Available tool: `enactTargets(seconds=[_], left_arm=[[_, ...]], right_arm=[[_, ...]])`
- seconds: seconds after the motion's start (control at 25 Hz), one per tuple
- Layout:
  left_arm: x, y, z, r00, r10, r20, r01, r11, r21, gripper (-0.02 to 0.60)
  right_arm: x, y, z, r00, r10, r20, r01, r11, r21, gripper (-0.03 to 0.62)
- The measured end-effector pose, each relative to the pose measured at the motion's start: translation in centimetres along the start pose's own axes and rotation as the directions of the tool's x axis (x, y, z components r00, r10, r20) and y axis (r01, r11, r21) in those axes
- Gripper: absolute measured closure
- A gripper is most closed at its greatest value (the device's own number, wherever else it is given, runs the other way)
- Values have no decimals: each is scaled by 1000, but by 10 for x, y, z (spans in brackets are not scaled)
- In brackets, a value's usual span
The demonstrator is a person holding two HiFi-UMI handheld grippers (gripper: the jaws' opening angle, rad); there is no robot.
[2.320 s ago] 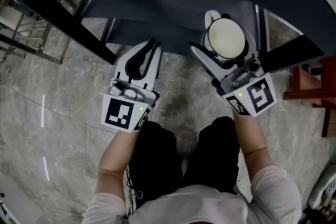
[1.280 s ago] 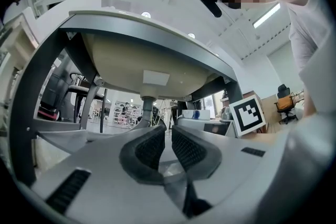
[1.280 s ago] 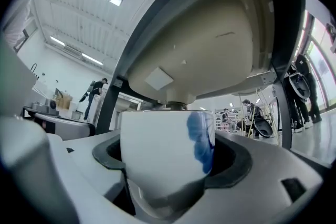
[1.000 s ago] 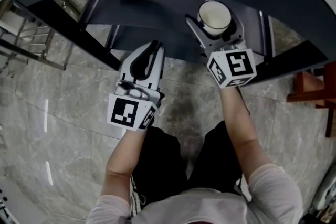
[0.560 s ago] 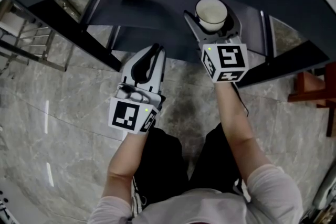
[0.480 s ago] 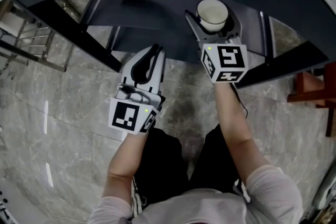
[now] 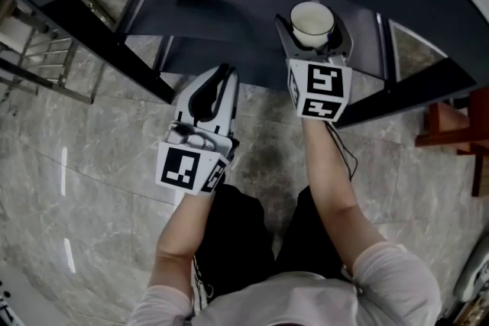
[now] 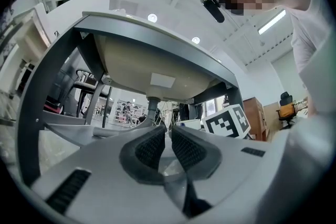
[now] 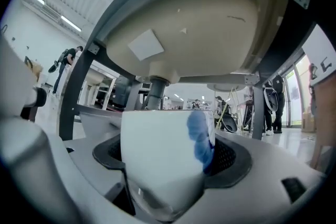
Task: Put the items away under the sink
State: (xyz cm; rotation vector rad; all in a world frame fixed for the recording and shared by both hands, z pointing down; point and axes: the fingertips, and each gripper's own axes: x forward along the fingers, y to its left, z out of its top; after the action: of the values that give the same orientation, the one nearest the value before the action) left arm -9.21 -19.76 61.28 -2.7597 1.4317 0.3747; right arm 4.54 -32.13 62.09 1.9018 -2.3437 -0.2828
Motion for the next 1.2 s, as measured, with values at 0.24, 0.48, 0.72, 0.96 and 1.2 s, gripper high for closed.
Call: enactTargets(seconds=[0.24,0.48,0.72,0.96,1.2], left_arm=[[-3,1,2,1000,2,10,-2,1000,-9,540],[-6,0,4,1000,1,13,0,1000,-9,540],[-6,-6,5,1000,-6,12,6,1000,-5,540],[-8,-10,10,1000,-10,23,11,1000,-7,540],[-12,-11,14,1000,-3,30,3,1000,-6,540]], right_arm=[[2,1,-3,1000,-9,-20,8,1000,-12,189],[-2,-2,-3,1000,12,-20,-11,1000,23,189],[-10,-12,-5,1000,8,-25,-6,998,58,188],[-9,-12,-5,1000,-5,-22,6,998,61,189],[1,-9,-6,999,-11,-36,13,999,39,189]])
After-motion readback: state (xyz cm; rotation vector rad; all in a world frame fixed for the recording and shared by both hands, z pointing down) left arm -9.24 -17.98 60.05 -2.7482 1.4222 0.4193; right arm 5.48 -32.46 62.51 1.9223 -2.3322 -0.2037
